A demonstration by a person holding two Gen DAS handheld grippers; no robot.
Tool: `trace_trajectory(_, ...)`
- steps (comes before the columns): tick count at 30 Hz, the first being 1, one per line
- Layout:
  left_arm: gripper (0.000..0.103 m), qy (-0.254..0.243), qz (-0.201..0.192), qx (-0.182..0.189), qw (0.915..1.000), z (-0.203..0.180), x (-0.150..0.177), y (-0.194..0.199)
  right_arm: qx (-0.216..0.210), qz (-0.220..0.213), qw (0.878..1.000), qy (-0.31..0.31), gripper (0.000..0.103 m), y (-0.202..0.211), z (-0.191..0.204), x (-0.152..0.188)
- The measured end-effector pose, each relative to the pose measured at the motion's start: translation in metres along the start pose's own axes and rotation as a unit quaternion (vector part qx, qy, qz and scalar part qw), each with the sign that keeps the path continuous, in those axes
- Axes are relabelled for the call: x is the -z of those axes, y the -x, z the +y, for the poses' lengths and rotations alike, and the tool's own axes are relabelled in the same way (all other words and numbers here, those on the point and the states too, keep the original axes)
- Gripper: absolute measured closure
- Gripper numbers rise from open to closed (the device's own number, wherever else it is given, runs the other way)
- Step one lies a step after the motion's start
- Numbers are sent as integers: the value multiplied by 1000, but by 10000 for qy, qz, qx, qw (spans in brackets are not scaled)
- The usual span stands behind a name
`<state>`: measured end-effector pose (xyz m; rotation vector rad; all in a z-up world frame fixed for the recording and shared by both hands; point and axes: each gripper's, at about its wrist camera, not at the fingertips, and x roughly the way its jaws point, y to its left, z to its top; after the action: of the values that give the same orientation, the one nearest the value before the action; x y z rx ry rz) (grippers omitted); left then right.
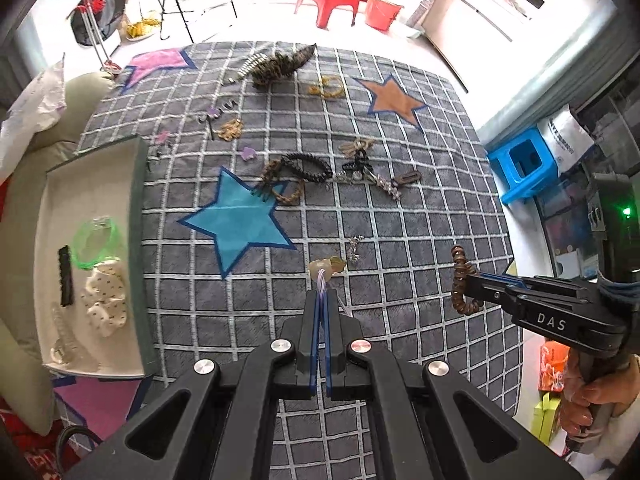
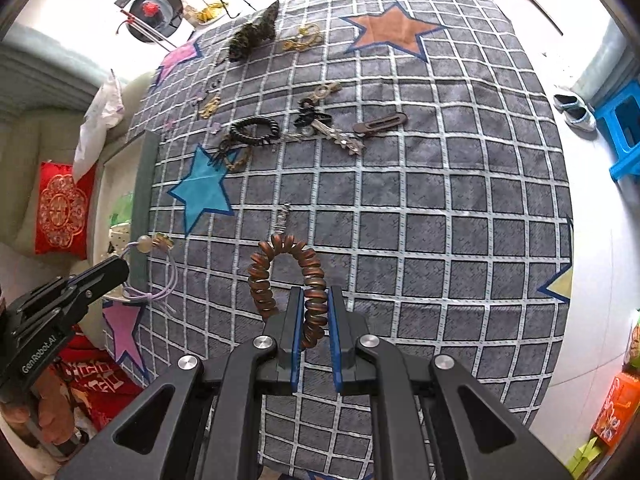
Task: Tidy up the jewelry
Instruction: 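Carry the lilac hair tie and brown coil hair tie over the cream tray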
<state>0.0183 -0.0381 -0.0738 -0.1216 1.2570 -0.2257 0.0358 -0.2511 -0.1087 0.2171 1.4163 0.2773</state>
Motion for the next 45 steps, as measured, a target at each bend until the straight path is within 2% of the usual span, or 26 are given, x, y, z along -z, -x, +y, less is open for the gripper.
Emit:
trace_trajectory(9,100,163,-265,-69,9995,22,3,29,-144,-161,9998,10,91,9,17,-6)
trace_trajectory(17,100,171,-434,9,9989,65,1,50,-73,-312,9995,25,91,6,53,-13)
trace_trajectory(29,100,99,-627,103,9979,153,-2,76,-31,-499,9988,-3,91,-8,142,-25)
trace_trajectory(38,100,395,-799,-71,9960,221,-3,85,-74,-443,9979,467,91,-25,211,-46)
trace_trajectory(45,100,604,-875,-221,9941,261,-18,74,-122,-325,9950,942,91,-47,261,-73)
